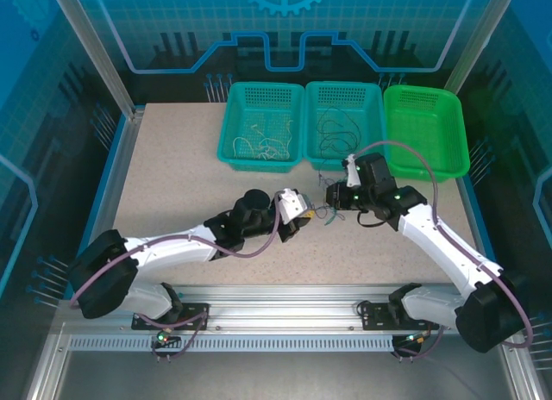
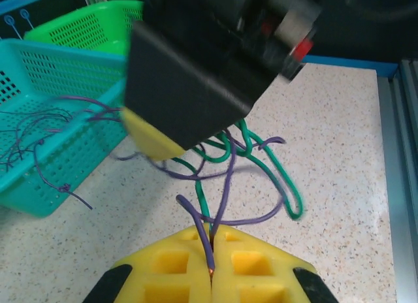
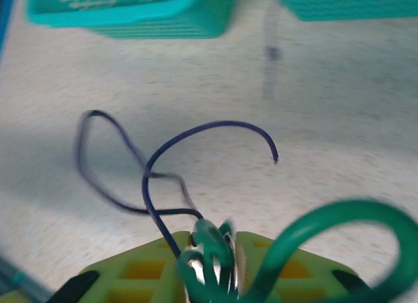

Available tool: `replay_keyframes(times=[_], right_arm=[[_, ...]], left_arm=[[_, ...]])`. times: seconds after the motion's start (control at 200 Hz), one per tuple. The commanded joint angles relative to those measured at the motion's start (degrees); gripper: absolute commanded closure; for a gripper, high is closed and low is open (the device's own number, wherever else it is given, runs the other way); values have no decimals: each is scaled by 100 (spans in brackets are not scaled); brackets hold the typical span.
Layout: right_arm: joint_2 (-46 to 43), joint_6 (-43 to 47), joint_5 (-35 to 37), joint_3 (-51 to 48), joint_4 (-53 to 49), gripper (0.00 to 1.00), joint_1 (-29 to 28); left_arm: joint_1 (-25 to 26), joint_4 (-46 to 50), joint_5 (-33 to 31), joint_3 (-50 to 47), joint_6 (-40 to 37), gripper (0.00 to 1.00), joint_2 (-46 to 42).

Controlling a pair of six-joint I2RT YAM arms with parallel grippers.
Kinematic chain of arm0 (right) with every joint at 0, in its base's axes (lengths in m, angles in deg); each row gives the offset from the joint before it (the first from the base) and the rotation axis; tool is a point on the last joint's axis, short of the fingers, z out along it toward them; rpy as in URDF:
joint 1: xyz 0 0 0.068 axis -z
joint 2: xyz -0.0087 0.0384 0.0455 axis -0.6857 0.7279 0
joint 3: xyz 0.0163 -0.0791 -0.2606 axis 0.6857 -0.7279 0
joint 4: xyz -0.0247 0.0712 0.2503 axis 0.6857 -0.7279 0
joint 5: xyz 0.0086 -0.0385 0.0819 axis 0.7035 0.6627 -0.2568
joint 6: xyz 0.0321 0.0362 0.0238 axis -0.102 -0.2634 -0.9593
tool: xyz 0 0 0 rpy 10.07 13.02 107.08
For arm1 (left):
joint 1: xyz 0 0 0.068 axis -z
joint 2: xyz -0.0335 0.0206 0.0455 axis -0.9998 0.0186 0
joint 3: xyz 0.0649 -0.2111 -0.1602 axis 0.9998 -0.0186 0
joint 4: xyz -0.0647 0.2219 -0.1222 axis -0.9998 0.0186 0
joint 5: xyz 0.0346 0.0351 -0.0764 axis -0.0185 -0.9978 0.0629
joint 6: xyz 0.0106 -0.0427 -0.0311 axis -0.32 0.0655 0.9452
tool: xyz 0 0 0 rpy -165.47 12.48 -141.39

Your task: Untangle the cables

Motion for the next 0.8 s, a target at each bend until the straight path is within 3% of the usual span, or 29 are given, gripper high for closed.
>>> replay_keyframes(times=[0.0,0.115,0.25,0.405,0.58,0.795], right_arm=[[-154,-214,720,-488,-326,72,827],[-177,-240,219,-941,-77,78,1727],[-66,-270,-32,-1110,-7,91,2219],[98,-465,107,-1173,-9,88,2797],[283,-753,-66,-1342,240,91,3608],[414,-849,-43,-1392,427,94,3896]], left_arm=[[-48,-147,-132,-180,205,100,-470],[-141,-227,-196,-384,423,100,-833],[-246,-196,-330,-527,592,100,-1216],[-520,-253,-606,-688,1141,100,-1674],[-1136,158,-824,-621,2133,100,-2317],[-1628,1225,-1530,-268,2172,100,-3167]])
